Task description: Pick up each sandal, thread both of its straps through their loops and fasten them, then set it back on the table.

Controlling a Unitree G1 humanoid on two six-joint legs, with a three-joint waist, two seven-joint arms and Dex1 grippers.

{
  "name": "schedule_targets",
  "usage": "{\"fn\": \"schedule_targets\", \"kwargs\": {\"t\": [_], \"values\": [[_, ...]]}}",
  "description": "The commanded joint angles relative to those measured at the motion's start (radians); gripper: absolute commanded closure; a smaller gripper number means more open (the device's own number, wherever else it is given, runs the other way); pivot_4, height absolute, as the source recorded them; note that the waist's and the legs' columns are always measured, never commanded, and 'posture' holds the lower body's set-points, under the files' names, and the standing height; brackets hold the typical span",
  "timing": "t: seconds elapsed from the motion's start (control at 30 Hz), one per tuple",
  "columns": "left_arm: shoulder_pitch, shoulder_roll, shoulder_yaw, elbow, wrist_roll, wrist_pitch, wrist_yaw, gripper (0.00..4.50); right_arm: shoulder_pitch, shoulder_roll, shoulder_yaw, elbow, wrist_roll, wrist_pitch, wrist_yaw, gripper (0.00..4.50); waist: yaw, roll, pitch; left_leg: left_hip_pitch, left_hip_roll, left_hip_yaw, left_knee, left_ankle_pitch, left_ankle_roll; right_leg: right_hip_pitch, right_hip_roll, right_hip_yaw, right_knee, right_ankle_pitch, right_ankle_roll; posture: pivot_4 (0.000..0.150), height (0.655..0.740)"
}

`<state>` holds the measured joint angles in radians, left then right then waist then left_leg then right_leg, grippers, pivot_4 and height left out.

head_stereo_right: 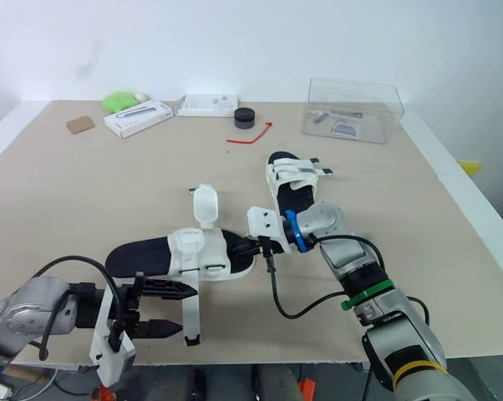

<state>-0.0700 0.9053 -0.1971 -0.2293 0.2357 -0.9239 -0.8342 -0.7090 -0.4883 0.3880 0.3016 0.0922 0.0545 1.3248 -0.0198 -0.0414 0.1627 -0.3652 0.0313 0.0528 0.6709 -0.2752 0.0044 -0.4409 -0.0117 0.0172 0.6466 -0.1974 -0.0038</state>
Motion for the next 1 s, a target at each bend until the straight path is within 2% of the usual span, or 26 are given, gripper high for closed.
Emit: {"fn": "schedule_targets", "kwargs": {"t": [0.03,0.1,0.13,0.17,0.4,0.43,0.73,1.0], "values": [[-0.061,-0.020,-0.053,0.003,0.021,-0.035,0.006,0.04,0.027,-0.024,0.023,0.014,-0.048,0.017,0.003,4.50,0.000,0.000,0.000,0.000,0.000,0.000,0.000,0.000,0.000,0.000,0.000,0.000,0.000,0.000,0.000,0.150,0.7400],[-0.088,-0.024,-0.079,0.014,0.019,-0.038,-0.002,0.43,0.032,-0.029,0.020,0.006,-0.047,0.023,0.002,4.50,0.000,0.000,0.000,0.000,0.000,0.000,0.000,0.000,0.000,0.000,0.000,0.000,0.000,0.000,0.000,0.150,0.7400],[-0.100,-0.023,-0.092,0.020,0.018,-0.042,-0.004,0.93,0.034,-0.030,0.019,0.003,-0.046,0.025,0.001,4.50,0.000,0.000,0.000,0.000,-0.001,-0.001,0.000,0.000,0.000,0.000,0.000,0.000,0.000,0.000,0.000,0.150,0.7400],[-0.108,-0.020,-0.101,0.022,0.013,-0.042,-0.006,1.14,0.035,-0.033,0.018,0.001,-0.046,0.027,0.001,4.50,0.000,0.000,0.000,0.000,0.000,0.000,0.000,0.000,0.000,0.000,0.001,0.001,0.000,0.000,0.001,0.150,0.7400],[-0.157,-0.003,-0.138,-0.013,-0.054,0.018,-0.038,4.29,0.044,-0.039,0.016,-0.012,-0.046,0.037,-0.004,4.50,0.000,0.000,0.000,-0.001,-0.001,-0.001,0.000,0.000,0.000,0.000,0.001,0.001,0.000,0.000,0.001,0.150,0.7400],[-0.160,-0.001,-0.139,-0.018,-0.068,0.029,-0.042,4.45,0.045,-0.039,0.016,-0.013,-0.046,0.038,-0.004,4.50,0.000,0.000,0.000,-0.001,-0.001,-0.001,0.000,0.000,0.000,0.000,0.001,0.001,0.000,0.000,0.001,0.150,0.7400],[-0.093,0.017,-0.104,-0.131,-0.237,0.213,-0.051,4.45,0.035,-0.029,0.023,0.009,-0.049,0.027,-0.006,4.50,0.000,0.000,0.000,-0.001,-0.001,-0.001,0.000,0.000,0.000,0.001,0.003,0.001,0.000,0.000,0.002,0.150,0.7400],[0.000,-0.026,-0.045,-0.195,-0.362,0.387,-0.013,4.45,0.023,-0.017,0.031,0.029,-0.050,0.014,-0.006,4.50,0.000,0.000,0.000,0.001,-0.001,-0.001,0.000,0.000,0.000,0.001,0.004,0.001,0.000,0.000,0.002,0.150,0.7400]]}}
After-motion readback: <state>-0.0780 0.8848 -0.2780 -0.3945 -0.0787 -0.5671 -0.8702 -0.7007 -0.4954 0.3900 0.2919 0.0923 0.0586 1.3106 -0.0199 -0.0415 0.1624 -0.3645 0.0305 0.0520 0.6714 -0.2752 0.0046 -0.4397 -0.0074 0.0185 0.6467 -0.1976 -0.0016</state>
